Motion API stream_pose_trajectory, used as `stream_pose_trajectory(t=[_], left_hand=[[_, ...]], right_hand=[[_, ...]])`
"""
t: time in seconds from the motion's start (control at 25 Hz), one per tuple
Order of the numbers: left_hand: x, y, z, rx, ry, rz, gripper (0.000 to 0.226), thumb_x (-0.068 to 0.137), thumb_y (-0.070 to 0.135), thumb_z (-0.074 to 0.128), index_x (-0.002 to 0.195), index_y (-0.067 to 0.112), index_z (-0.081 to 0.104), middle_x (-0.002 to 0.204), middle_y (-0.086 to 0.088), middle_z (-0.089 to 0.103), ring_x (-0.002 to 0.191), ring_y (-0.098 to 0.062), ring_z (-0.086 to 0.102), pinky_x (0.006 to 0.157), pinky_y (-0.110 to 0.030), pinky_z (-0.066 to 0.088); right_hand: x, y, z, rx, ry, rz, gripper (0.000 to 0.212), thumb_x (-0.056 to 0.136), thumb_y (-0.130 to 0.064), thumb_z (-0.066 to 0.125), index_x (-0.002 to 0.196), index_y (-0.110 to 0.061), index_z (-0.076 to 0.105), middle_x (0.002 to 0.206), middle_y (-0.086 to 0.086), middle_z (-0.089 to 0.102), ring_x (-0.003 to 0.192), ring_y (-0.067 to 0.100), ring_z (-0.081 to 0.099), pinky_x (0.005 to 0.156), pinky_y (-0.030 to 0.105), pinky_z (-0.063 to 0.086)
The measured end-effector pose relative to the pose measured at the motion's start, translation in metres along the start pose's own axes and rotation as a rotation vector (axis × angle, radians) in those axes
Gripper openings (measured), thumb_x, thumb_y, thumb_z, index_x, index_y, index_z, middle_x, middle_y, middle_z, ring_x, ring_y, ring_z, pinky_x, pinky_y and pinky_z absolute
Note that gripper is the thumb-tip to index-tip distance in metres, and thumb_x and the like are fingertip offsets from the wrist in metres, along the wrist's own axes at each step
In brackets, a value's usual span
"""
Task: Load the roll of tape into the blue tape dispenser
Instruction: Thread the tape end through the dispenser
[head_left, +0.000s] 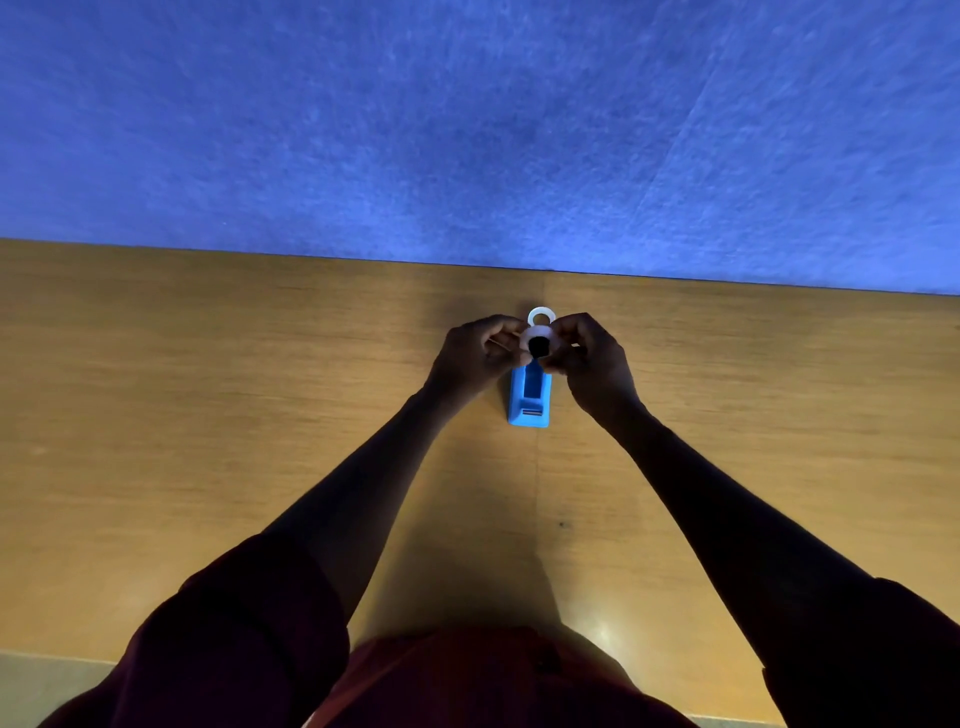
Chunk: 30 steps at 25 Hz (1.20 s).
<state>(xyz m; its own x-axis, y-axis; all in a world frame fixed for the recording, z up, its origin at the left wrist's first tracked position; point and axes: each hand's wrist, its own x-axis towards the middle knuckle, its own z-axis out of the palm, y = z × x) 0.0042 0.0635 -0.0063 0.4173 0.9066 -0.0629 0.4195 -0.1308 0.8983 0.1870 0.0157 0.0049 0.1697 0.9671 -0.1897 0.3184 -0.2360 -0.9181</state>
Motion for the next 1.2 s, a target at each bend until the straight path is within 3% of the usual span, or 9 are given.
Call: stream_pose_trajectory(t=[0.2,0.36,0.52,0.6,0.72,1.04,1.2], left_hand=[[-0.003,-0.001,0.004,0.084,0.074,0.035,0.021,0.083,0.025,0.081,0.100,0.016,0.071,0.086,0.009,0.072,0.078,-0.001,0.069,0.067,-0.014,0.054],[-0.006,0.004,0.007,0.141,0.137,0.062,0.020,0.086,0.032,0.078,0.099,0.018,0.070,0.084,0.012,0.071,0.077,0.000,0.068,0.065,-0.015,0.054],[-0.009,0.010,0.013,0.224,0.179,0.105,0.029,0.091,0.039,0.071,0.100,0.012,0.070,0.087,0.004,0.073,0.078,-0.006,0.069,0.067,-0.032,0.060],[-0.010,0.011,0.017,0.290,0.207,0.117,0.024,0.091,0.034,0.071,0.100,0.011,0.068,0.089,0.002,0.073,0.079,-0.009,0.069,0.066,-0.033,0.060],[-0.011,0.013,0.020,0.404,0.236,0.132,0.022,0.091,0.032,0.073,0.101,0.012,0.068,0.090,0.002,0.073,0.079,-0.008,0.068,0.062,-0.023,0.055],[-0.010,0.010,0.009,0.248,-0.005,0.123,0.032,0.090,0.023,0.075,0.118,0.010,0.068,0.105,-0.003,0.076,0.095,-0.013,0.072,0.079,-0.028,0.059],[-0.006,0.010,0.004,0.175,-0.046,0.053,0.062,0.084,0.022,0.081,0.140,0.014,0.054,0.106,-0.001,0.076,0.093,-0.008,0.072,0.080,-0.025,0.060]], right_hand=[[0.005,-0.004,0.004,0.056,0.017,0.043,0.020,0.096,-0.017,0.064,0.114,-0.011,0.066,0.102,0.002,0.070,0.080,0.011,0.073,0.067,0.024,0.058],[0.003,-0.006,0.004,0.068,-0.014,0.029,0.030,0.095,-0.023,0.065,0.123,-0.013,0.064,0.110,-0.001,0.070,0.092,0.008,0.071,0.078,0.029,0.062],[-0.002,-0.012,0.006,-0.009,-0.021,-0.002,0.043,0.088,-0.028,0.073,0.127,-0.014,0.062,0.114,-0.008,0.067,0.096,-0.011,0.064,0.072,0.009,0.053],[-0.002,-0.015,0.007,-0.002,-0.013,0.004,0.044,0.087,-0.027,0.075,0.127,-0.014,0.062,0.114,-0.009,0.066,0.097,-0.004,0.067,0.071,0.007,0.052],[-0.001,-0.019,0.006,0.003,-0.006,0.019,0.045,0.087,-0.024,0.076,0.129,-0.015,0.062,0.119,-0.007,0.066,0.099,0.005,0.068,0.073,0.009,0.055],[-0.002,-0.011,-0.002,-0.034,-0.042,-0.004,0.037,0.090,-0.023,0.071,0.126,-0.016,0.064,0.114,-0.002,0.070,0.098,0.006,0.068,0.071,0.010,0.054],[0.000,-0.007,-0.005,0.008,-0.121,0.015,0.038,0.090,-0.018,0.070,0.128,-0.015,0.063,0.116,0.000,0.071,0.102,0.010,0.070,0.086,0.031,0.059]])
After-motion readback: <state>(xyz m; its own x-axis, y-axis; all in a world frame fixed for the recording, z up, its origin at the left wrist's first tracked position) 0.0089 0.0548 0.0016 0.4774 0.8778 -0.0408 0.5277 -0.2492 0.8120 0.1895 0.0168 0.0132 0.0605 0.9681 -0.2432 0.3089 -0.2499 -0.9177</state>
